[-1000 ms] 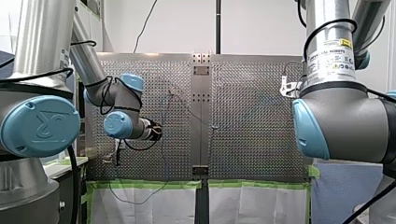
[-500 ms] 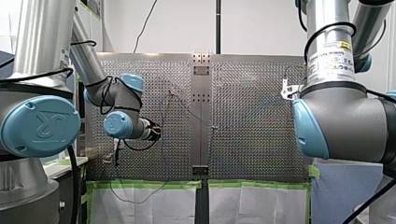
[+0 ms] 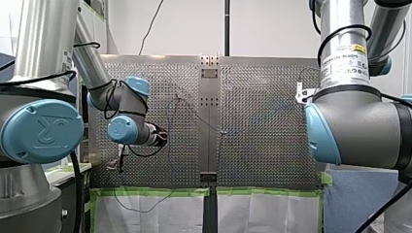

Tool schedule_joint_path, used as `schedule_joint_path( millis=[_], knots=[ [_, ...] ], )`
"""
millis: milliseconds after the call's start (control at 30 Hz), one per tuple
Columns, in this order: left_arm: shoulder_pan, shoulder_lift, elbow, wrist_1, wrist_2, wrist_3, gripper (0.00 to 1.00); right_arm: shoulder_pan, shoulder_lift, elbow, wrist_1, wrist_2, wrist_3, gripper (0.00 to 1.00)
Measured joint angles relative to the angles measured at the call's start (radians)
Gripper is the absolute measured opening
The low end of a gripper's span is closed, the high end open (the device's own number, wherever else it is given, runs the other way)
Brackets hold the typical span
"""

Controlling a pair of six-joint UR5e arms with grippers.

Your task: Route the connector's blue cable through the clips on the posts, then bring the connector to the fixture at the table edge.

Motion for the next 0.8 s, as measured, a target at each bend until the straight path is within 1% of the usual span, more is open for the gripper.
schedule_joint_path(
  millis=[167, 267, 367, 800],
  knots=[
    [0.000, 0.000, 0.000, 0.000, -0.007, 0.001, 1.00, -0.004, 0.004, -0.017, 0.013, -0.019, 0.001, 0.00],
    [0.000, 0.000, 0.000, -0.001, -0.013, 0.004, 1.00, -0.005, 0.006, -0.030, 0.022, -0.039, 0.009, 0.00],
    [0.001, -0.001, 0.000, -0.001, -0.015, 0.006, 1.00, -0.005, 0.009, -0.037, 0.026, -0.053, 0.013, 0.00],
    [0.001, -0.001, 0.000, -0.002, -0.015, 0.010, 1.00, -0.010, 0.017, -0.050, 0.038, -0.072, 0.017, 0.00]
  ],
)
